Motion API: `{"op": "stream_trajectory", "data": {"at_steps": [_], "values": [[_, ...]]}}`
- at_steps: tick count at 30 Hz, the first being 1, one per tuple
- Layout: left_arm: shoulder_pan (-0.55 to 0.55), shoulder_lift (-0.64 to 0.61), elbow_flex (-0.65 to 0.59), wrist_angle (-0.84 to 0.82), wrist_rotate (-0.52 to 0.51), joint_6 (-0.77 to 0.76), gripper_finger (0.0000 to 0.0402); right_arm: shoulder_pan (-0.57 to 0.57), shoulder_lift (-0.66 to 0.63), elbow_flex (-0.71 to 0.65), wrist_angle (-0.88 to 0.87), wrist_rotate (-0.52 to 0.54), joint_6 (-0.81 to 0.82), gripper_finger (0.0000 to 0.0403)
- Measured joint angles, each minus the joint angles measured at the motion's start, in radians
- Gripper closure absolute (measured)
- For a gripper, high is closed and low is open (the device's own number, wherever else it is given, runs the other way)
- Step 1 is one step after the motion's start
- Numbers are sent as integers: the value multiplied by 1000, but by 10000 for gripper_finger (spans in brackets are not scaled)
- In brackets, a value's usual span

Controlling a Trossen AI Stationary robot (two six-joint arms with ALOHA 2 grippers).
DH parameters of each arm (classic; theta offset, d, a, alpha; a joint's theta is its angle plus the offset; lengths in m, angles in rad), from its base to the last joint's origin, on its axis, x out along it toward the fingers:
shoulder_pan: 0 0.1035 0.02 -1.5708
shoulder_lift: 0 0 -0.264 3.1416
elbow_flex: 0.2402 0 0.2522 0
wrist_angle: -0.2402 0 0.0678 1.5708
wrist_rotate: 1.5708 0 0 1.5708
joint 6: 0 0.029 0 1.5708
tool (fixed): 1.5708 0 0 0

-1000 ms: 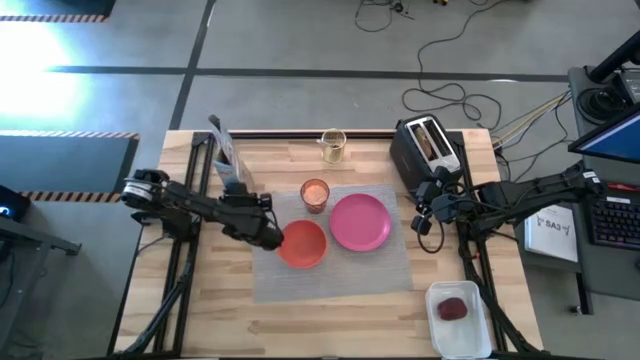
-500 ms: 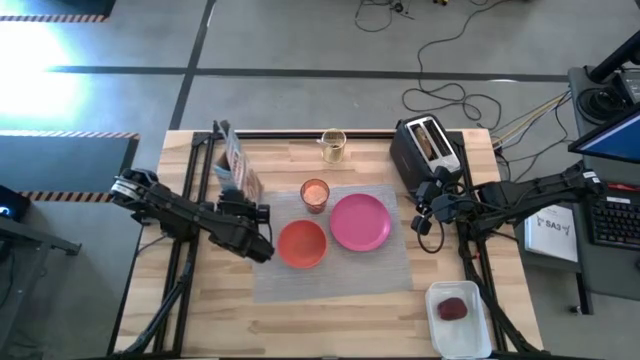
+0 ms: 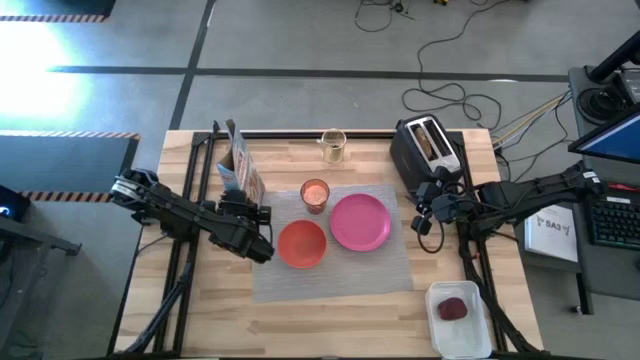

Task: Arrange a breakfast setting
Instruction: Pour the cereal from the blue cereal box into the orange bowl

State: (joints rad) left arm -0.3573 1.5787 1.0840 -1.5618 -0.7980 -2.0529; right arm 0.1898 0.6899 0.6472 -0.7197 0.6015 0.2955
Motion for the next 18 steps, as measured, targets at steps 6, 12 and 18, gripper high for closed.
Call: {"op": "stream_trajectory", "data": {"at_steps": [6,12,18], "values": [[-6,1,-2,-1,-63,38,244,0,0,0,0,0,0,335],[-6,-31,-2,-6,-76,101,251,0,0,0,0,0,0,335],[-8,-105,-1,-8,-110,196,252,0,0,0,0,0,0,335]]}}
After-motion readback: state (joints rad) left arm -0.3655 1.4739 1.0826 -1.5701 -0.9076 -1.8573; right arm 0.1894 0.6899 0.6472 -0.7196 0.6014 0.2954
